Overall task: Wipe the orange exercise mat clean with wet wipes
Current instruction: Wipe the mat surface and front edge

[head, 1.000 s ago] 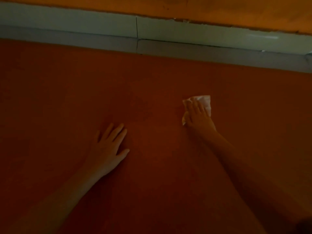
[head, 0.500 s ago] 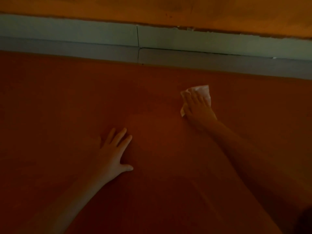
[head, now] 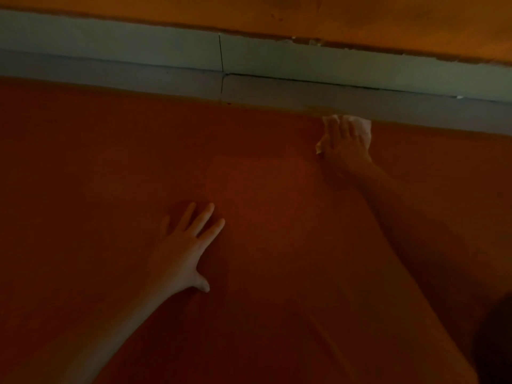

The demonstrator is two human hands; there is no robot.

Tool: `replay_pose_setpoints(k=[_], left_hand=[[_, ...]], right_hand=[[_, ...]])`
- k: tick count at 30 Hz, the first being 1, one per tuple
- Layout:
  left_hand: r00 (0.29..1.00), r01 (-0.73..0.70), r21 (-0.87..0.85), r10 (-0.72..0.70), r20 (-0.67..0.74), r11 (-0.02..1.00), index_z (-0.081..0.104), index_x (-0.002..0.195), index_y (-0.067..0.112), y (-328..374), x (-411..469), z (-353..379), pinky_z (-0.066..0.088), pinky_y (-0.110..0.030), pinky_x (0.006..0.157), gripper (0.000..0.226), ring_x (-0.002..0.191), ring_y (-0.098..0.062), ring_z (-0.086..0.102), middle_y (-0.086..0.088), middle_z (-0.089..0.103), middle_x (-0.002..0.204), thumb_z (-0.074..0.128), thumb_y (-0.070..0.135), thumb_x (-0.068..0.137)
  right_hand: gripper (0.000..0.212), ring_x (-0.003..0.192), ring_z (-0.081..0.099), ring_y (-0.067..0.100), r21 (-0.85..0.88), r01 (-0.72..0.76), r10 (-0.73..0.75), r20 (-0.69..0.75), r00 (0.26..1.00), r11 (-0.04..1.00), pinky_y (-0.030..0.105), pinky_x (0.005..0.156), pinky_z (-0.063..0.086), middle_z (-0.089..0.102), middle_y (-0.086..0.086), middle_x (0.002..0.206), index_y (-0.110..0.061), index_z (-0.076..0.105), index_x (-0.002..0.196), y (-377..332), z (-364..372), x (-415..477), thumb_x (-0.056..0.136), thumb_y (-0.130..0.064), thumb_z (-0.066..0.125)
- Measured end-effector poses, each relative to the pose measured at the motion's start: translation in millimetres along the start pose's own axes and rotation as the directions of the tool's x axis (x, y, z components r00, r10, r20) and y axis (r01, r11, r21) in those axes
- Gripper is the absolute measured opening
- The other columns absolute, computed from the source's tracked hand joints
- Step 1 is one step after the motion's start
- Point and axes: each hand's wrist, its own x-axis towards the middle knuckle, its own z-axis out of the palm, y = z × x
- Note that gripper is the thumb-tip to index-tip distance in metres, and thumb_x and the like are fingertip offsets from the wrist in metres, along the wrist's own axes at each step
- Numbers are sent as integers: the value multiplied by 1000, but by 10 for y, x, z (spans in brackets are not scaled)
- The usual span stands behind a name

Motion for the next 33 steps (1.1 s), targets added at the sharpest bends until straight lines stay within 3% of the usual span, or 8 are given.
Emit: replay_pose_setpoints(k=[3, 8, 13, 15, 20, 23, 29, 33], left_hand=[[1000, 5, 18, -5, -4, 1000, -28, 134, 40, -16, 2, 16, -3, -58, 114, 130, 136, -21, -35, 9, -47, 141, 74, 69, 59], [999, 0, -21, -1, -50, 1000, -16, 143, 38, -25, 19, 33, 1, -61, 114, 134, 139, -22, -28, 7, -36, 148, 78, 68, 52], [1000, 15, 7, -15, 1, 1000, -25, 136, 37, 22, -13, -50, 0, -58, 116, 130, 142, -24, -28, 7, -41, 144, 75, 67, 59], [1000, 23, 28, -24, 8, 999, -24, 140, 35, 45, -15, -78, 1, -58, 116, 131, 143, -24, -26, 8, -42, 143, 75, 67, 60], [999, 42, 50, -43, 25, 998, -14, 150, 33, 78, -36, -109, 1, -59, 117, 131, 144, -27, -23, 7, -38, 146, 76, 65, 61], [996, 74, 70, -76, 38, 995, -12, 152, 30, 150, -83, -132, 2, -56, 116, 126, 146, -28, -20, 2, -30, 155, 75, 60, 66], [997, 68, 62, -70, 32, 996, 3, 155, 27, 279, -353, -74, 7, -52, 118, 90, 148, -26, -9, 1, -16, 160, 58, 52, 88], [996, 71, -35, -69, 57, 997, 14, 154, 27, 428, -508, 0, 9, -52, 119, 76, 148, -27, -7, 3, -12, 161, 45, 60, 92]], right_hand=[[57, 146, -16, 32, 43, -29, 29, -7, 1000, 999, 55, 118, -5, -12, 9, 160, -20, -5, 154, -302, 51, -104, 104, -31, 20], [57, 145, -18, 19, 26, 329, -329, 13, 944, 944, 42, 115, -13, -11, -4, 159, -35, -2, 151, -80, 154, -882, 99, -50, 14], [54, 145, -19, 21, 51, -89, 91, -42, 995, 995, 47, 118, -11, -8, 3, 161, -23, 1, 154, 483, 169, -969, 104, -33, 17], [58, 146, -16, 28, -3, -126, 126, -69, 990, 992, 54, 118, -3, -8, 7, 161, -19, 1, 155, 257, 263, -1012, 101, -30, 19], [57, 142, -23, 23, 41, 311, -313, 64, 948, 950, 48, 116, -12, -17, -5, 154, -32, -10, 147, -322, 489, -1733, 95, -43, 10], [56, 147, -9, 26, -8, 450, -449, 78, 890, 893, 49, 119, -2, -4, -1, 159, -42, -19, 145, -15, 571, -1948, 96, -52, 6], [57, 143, -24, 20, -13, -47, 47, 14, 999, 999, 42, 116, -14, -15, 1, 159, -28, -15, 147, 350, 491, -2181, 99, -42, 11], [57, 141, -25, 18, 153, 125, -137, 69, 988, 980, 46, 115, -12, -12, -9, 158, -31, 1, 153, -267, 603, -2576, 104, -27, 29]])
